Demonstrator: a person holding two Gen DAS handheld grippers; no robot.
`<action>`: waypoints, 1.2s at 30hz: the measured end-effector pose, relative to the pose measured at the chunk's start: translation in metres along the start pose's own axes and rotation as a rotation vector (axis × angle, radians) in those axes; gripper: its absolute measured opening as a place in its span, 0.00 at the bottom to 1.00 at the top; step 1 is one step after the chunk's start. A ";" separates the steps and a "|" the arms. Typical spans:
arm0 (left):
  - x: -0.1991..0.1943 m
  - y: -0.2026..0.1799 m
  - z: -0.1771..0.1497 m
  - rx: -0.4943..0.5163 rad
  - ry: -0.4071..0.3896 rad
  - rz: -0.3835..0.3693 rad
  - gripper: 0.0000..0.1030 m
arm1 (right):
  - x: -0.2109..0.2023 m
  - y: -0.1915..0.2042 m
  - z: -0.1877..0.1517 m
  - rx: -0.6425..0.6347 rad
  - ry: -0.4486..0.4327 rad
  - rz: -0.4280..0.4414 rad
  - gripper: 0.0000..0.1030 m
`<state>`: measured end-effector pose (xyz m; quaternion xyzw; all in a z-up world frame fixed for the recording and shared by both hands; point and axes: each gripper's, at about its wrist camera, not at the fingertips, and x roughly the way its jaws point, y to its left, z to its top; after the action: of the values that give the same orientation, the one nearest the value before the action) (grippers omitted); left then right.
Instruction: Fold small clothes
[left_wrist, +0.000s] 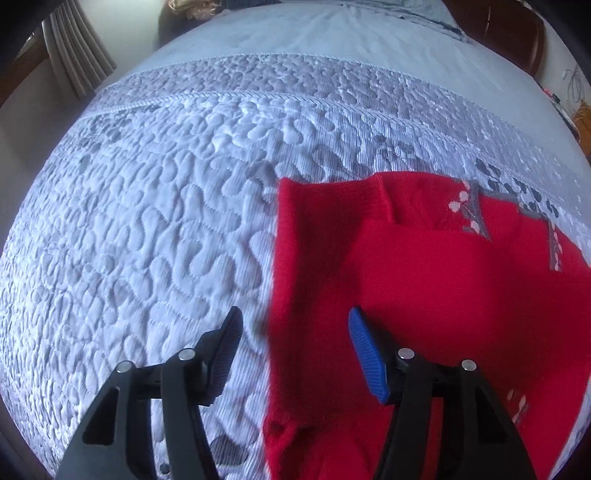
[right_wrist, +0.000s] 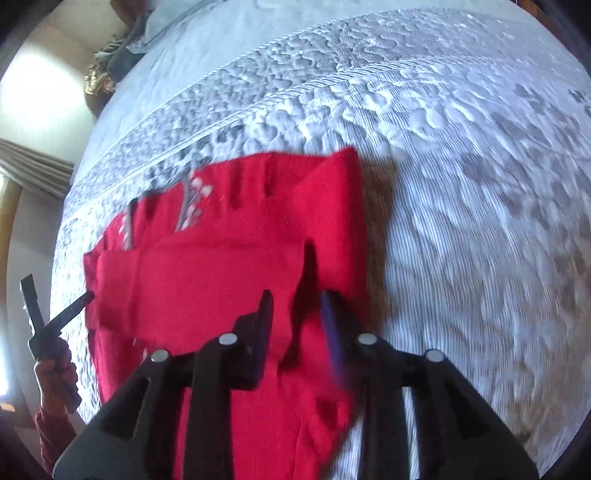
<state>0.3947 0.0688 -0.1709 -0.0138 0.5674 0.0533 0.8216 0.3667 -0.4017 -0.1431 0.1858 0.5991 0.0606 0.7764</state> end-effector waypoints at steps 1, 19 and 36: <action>-0.008 0.004 -0.011 0.010 -0.014 0.008 0.58 | -0.006 0.002 -0.011 -0.010 -0.003 0.005 0.30; -0.107 0.051 -0.256 0.082 0.094 -0.175 0.62 | -0.064 0.020 -0.299 -0.111 0.156 0.017 0.51; -0.124 0.068 -0.319 -0.011 0.222 -0.401 0.09 | -0.071 0.020 -0.362 -0.093 0.195 0.152 0.10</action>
<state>0.0469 0.1010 -0.1662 -0.1363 0.6402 -0.1097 0.7480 0.0052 -0.3277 -0.1486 0.1878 0.6526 0.1648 0.7153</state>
